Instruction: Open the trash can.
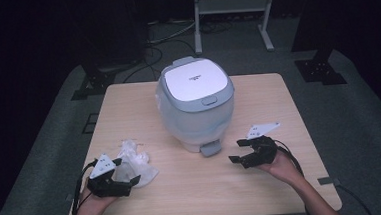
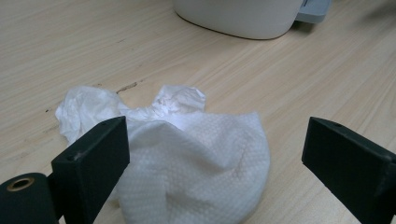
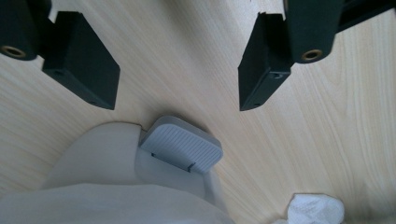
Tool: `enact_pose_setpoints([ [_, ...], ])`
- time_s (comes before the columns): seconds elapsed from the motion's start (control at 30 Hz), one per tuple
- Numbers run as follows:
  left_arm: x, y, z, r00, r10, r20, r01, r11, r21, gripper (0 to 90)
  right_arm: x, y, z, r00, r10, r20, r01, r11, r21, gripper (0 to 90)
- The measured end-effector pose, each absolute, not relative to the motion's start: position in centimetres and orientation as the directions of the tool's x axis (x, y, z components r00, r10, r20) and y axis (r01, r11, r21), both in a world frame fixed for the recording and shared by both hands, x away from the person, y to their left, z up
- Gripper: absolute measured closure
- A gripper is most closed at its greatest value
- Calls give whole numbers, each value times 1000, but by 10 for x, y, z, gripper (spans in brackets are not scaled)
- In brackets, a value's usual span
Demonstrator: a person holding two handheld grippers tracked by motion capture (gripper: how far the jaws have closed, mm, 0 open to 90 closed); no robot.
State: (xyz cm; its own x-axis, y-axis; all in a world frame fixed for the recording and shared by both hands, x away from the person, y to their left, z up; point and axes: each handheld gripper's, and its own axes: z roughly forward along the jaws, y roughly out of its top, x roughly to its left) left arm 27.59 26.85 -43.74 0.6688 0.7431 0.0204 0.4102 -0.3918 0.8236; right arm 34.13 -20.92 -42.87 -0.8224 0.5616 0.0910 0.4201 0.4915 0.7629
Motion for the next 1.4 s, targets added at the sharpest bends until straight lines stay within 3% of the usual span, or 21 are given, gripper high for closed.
enact_pose_setpoints([
  [0.77,276,270,-439,662,749,29,418,-400,815,68,358,-179,-428,-850,522,69,381,519,766,341],
  [1.0,276,271,-440,663,748,33,420,-408,810,68,363,-169,-432,-856,513,65,374,529,762,415],
  [1.4,274,274,-438,645,763,28,426,-391,816,68,371,-151,-436,-857,514,25,356,558,750,691],
])
